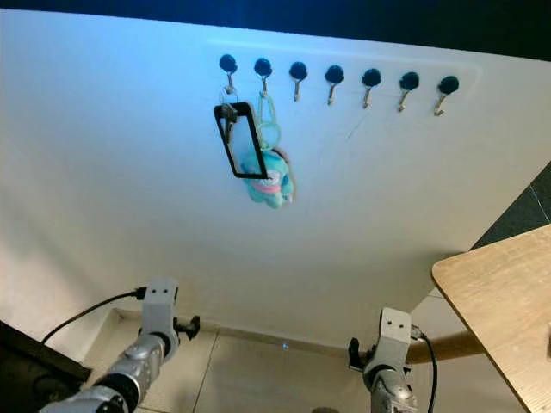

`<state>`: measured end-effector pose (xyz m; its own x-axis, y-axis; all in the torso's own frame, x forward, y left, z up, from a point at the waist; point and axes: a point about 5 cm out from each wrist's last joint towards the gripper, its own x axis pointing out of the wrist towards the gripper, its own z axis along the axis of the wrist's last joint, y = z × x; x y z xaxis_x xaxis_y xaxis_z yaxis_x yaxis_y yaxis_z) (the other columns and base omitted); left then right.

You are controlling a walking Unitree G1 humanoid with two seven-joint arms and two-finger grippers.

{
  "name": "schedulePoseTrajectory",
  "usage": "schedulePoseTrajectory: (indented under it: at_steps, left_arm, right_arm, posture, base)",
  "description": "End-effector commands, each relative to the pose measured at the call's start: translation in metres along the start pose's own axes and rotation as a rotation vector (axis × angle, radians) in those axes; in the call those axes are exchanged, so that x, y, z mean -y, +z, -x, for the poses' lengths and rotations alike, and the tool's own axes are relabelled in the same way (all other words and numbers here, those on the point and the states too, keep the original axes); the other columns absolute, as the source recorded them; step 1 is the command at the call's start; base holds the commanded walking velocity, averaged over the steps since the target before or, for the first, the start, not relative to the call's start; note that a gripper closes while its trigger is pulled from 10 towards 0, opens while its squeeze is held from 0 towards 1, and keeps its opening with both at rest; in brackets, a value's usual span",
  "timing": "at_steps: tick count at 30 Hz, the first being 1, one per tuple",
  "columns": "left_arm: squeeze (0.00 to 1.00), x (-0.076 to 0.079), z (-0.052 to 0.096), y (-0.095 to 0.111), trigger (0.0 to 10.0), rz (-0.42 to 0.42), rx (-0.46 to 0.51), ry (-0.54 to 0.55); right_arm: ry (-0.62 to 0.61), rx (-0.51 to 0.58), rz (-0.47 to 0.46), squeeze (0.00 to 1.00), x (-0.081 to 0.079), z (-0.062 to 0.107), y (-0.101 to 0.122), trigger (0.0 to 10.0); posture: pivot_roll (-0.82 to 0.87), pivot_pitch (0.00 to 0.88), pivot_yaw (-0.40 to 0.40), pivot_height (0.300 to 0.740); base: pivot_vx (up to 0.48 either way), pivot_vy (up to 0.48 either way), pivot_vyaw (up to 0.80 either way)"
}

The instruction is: Hang keys on a hook

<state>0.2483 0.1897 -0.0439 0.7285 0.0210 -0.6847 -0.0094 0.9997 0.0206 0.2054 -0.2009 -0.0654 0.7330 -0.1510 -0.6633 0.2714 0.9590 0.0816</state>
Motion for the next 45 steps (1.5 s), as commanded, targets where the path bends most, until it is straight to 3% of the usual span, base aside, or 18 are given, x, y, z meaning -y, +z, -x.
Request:
schedulePoseTrajectory:
  at_steps: [1,9,12,15,19,27,36,41,45]
  left_arm:
    - [0.0,-0.002,0.001,-0.006,10.0,-0.023,-0.031,0.005]
    - [0.0,-0.005,0.003,-0.013,10.0,0.027,-0.033,0.023]
    - [0.0,-0.005,0.004,-0.021,10.0,-0.031,-0.079,0.02]
    - [0.0,-0.006,0.004,-0.019,10.0,-0.007,-0.064,0.032]
    - [0.0,-0.004,0.004,-0.019,10.0,0.027,-0.047,0.022]
    - [0.0,-0.005,0.008,-0.032,10.0,0.044,-0.049,0.038]
    - [0.0,-0.005,0.009,-0.033,10.0,0.019,-0.042,0.051]
    - [0.0,-0.002,0.008,-0.03,10.0,0.018,-0.031,0.045]
    - [0.0,0.0,0.008,-0.03,10.0,0.011,-0.038,0.039]
  right_arm:
    - [-0.014,-0.022,-0.009,0.0,0.004,0.001,-0.004,10.0]
    - [0.03,-0.026,0.003,0.0,-0.002,0.003,-0.01,10.0]
    - [0.046,-0.041,0.068,0.0,-0.003,0.004,-0.012,10.0]
    - [0.037,-0.033,0.054,0.0,-0.001,0.003,-0.011,10.0]
    - [0.095,-0.052,0.193,0.0,-0.005,0.003,-0.012,10.0]
    - [0.15,-0.043,0.271,0.0,-0.013,0.0,-0.005,10.0]
    - [0.099,-0.062,0.179,0.0,0.0,0.005,-0.015,10.0]
    - [0.032,-0.04,0.099,0.0,0.01,0.007,-0.016,10.0]
    - [0.013,-0.037,0.085,0.0,0.012,0.006,-0.014,10.0]
  posture:
    - [0.04,0.019,-0.007,0.74]
    - [0.04,0.062,-0.014,0.74]
    - [0.03,0.05,-0.016,0.74]
    - [0.04,0.044,-0.021,0.74]
    - [0.04,0.063,-0.041,0.74]
    - [0.05,0.048,-0.092,0.74]
    - [0.06,0.008,-0.096,0.74]
    - [0.05,0.013,-0.085,0.74]
    - [0.05,0.03,-0.07,0.74]
  base:
    - [0.0,0.0,0.0]
    - [0.0,0.0,0.0]
    - [0.0,0.0,0.0]
    - [0.0,0.0,0.0]
    - [0.0,0.0,0.0]
    - [0.0,0.0,0.0]
    - [0.0,0.0,0.0]
    - [0.0,0.0,0.0]
    - [0.0,0.0,0.0]
